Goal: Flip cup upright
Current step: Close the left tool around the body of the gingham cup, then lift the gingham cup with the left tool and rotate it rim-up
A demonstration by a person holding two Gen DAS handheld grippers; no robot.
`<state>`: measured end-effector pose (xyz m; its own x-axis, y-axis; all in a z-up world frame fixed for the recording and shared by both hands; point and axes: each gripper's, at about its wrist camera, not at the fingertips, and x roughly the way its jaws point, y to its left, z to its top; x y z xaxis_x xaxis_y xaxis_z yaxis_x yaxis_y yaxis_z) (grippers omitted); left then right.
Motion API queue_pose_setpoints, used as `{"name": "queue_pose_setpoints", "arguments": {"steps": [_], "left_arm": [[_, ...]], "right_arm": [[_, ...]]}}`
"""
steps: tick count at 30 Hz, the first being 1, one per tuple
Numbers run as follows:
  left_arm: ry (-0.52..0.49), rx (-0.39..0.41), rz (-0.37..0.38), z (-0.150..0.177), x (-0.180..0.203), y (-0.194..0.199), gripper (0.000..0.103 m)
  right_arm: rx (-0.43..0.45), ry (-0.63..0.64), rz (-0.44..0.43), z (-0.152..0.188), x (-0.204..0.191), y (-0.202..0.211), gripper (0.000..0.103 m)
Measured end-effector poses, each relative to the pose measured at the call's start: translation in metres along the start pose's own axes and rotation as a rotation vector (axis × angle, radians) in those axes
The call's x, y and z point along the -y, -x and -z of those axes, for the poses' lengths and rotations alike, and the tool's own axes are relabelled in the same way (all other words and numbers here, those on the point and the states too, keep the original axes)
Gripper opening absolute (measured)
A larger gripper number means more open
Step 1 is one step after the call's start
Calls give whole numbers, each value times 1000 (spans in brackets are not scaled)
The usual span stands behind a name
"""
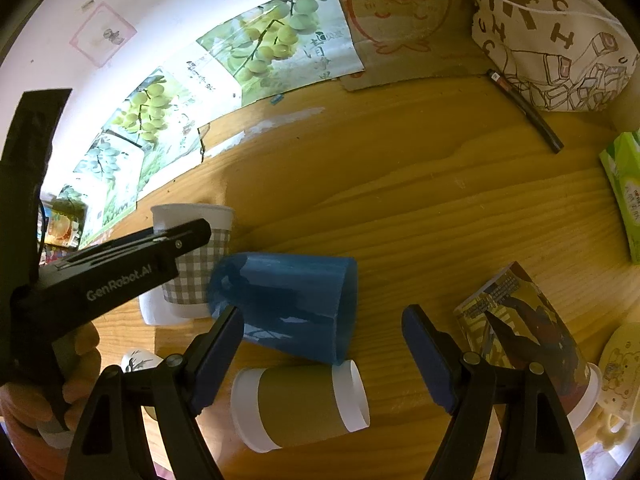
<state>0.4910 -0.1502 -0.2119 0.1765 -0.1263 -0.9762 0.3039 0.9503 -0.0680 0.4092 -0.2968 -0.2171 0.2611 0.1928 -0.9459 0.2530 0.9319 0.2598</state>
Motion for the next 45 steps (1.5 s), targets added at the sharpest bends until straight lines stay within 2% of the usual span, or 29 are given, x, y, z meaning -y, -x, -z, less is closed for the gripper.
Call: {"name": "queue_pose_setpoints", "arguments": {"steps": [12,23,33,45], "left_arm": [[4,57,-7,9,2,38,59],[17,100,-12,31,-2,78,59],[52,121,7,68,-17,109,59],[83,120,46,127,-38,129,59]], "right_arm": [[39,32,-19,11,-9,16,82],[81,61,-38,25,-22,38,82],[148,75,-73,41,-34,66,82],[179,40,-113,77,-34,90,82]]}}
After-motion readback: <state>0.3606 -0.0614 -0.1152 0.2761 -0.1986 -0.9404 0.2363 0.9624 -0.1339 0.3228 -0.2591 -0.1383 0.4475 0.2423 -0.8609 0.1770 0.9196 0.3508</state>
